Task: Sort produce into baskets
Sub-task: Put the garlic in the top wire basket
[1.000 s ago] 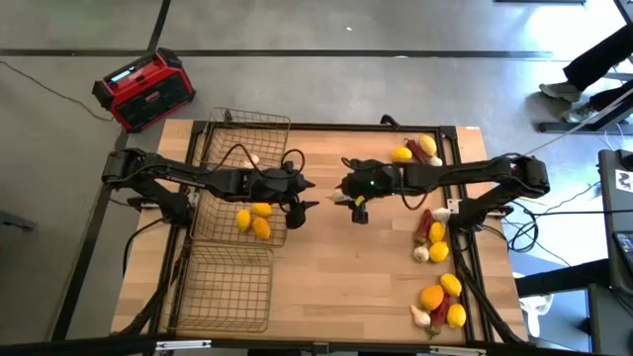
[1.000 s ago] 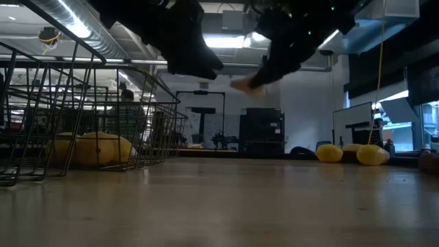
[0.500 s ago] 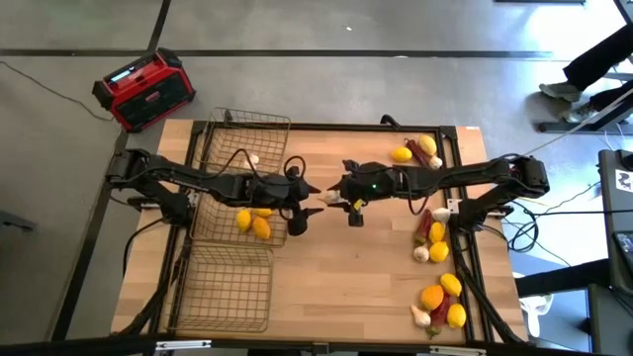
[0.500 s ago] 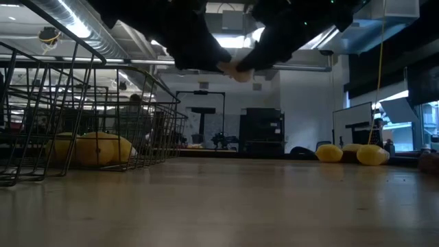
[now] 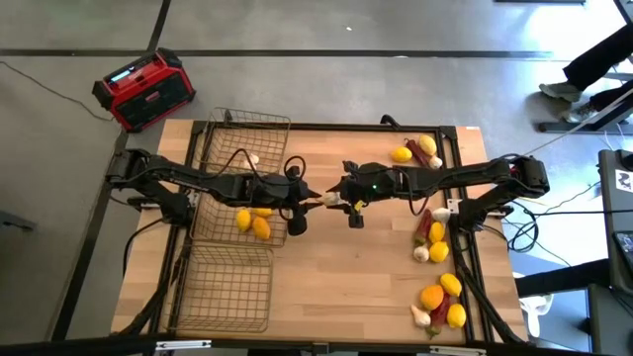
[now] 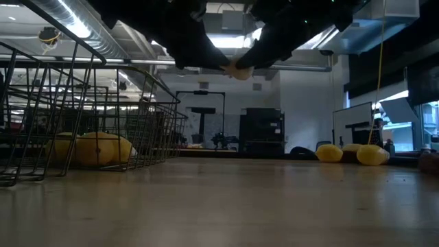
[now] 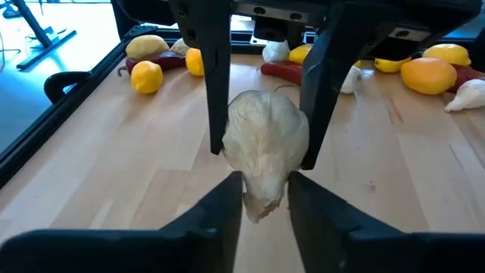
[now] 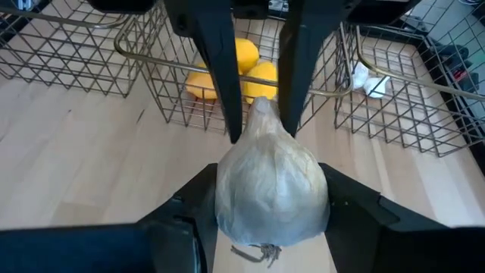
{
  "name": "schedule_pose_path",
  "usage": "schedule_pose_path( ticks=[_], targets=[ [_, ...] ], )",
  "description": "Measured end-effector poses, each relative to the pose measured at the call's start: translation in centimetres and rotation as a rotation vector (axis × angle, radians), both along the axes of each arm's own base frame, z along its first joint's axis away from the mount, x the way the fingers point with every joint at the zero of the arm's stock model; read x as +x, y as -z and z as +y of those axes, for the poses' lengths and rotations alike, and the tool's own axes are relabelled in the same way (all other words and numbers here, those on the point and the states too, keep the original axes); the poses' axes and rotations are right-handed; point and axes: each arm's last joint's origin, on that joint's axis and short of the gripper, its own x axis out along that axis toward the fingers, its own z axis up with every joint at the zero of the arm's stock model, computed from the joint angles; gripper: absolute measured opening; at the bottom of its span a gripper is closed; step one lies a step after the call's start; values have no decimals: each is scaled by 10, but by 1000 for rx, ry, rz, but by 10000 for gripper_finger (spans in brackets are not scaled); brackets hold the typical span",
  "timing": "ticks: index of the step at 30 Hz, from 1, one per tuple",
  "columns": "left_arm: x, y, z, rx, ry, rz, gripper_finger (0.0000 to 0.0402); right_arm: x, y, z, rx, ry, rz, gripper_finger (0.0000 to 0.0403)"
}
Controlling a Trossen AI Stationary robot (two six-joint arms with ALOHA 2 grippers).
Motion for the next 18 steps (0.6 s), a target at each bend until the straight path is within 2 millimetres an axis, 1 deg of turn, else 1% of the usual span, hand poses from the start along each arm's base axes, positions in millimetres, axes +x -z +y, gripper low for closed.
schedule_pose_path(
  ticks=[5, 8, 11, 18],
  targets=[
    [0, 0, -2, 15, 12, -2, 46, 0, 0, 0, 0, 0, 2, 176],
    [0, 0, -3, 23, 21, -1, 30, 0, 0, 0, 2, 2, 2, 184],
    [0, -1, -4, 24, 23, -4, 26, 0, 0, 0, 4, 2, 1, 200],
    [1, -1, -4, 24, 24, -12, 30, 0, 0, -1, 3, 3, 3, 244]
  ],
)
